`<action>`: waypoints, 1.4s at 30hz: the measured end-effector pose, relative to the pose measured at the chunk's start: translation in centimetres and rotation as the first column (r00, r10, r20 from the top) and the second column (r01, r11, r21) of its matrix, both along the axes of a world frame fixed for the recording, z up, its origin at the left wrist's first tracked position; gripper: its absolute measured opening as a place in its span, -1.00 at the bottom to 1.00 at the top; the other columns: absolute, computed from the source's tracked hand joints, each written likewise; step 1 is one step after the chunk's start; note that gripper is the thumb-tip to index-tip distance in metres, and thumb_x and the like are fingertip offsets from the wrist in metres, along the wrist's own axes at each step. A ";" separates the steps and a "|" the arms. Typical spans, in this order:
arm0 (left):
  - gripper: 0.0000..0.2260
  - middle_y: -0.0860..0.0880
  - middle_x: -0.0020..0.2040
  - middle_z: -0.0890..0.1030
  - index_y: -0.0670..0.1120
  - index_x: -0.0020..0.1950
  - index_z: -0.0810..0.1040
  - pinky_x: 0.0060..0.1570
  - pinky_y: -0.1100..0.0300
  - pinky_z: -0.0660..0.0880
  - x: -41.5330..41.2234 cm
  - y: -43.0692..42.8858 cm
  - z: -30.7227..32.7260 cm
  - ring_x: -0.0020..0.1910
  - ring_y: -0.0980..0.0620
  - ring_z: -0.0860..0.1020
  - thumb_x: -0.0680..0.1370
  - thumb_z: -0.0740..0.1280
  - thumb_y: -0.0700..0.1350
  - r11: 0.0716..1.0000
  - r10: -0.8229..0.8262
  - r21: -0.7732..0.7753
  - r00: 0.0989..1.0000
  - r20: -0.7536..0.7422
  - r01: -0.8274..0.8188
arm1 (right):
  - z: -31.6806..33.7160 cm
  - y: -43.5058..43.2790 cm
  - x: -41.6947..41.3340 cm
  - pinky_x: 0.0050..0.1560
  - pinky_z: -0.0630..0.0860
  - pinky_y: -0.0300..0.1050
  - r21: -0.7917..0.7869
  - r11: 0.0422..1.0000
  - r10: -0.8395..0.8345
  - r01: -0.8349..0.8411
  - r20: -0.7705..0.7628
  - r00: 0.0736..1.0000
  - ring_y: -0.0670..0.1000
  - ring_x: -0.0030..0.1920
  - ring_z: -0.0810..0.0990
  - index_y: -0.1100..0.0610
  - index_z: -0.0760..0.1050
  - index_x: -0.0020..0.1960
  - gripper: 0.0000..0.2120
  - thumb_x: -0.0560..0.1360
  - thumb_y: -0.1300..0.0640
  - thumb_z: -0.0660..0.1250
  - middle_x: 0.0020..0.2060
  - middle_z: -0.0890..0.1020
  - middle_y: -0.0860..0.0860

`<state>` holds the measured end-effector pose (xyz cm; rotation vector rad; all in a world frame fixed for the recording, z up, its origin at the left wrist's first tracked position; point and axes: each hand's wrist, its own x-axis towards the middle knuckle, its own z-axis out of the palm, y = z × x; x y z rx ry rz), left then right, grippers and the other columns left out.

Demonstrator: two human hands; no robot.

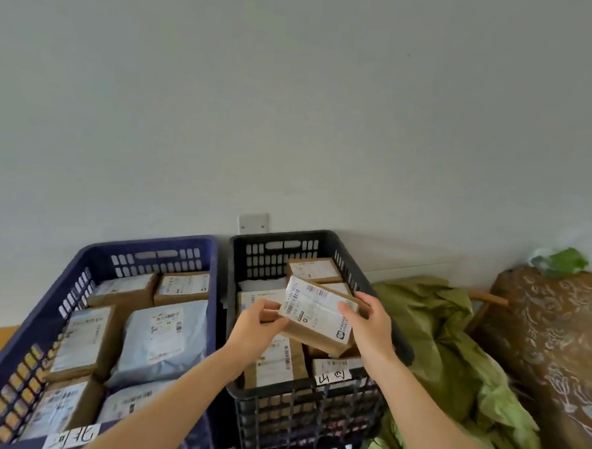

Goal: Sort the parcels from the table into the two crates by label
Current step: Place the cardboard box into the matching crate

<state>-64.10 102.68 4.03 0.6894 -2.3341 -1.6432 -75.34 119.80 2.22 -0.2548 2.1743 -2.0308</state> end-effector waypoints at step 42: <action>-0.79 0.07 -0.03 0.50 -0.11 0.23 0.28 -0.32 0.32 0.42 -18.0 -13.5 -4.9 -0.18 0.16 0.49 0.63 0.21 -0.13 0.956 0.268 -0.198 0.917 0.296 -0.216 | -6.0 -18.8 -20.3 -0.29 0.45 -0.36 0.192 0.887 0.399 -0.420 0.137 0.907 -0.11 0.11 0.49 0.09 0.25 0.45 -0.48 0.54 0.27 0.31 0.34 0.44 0.05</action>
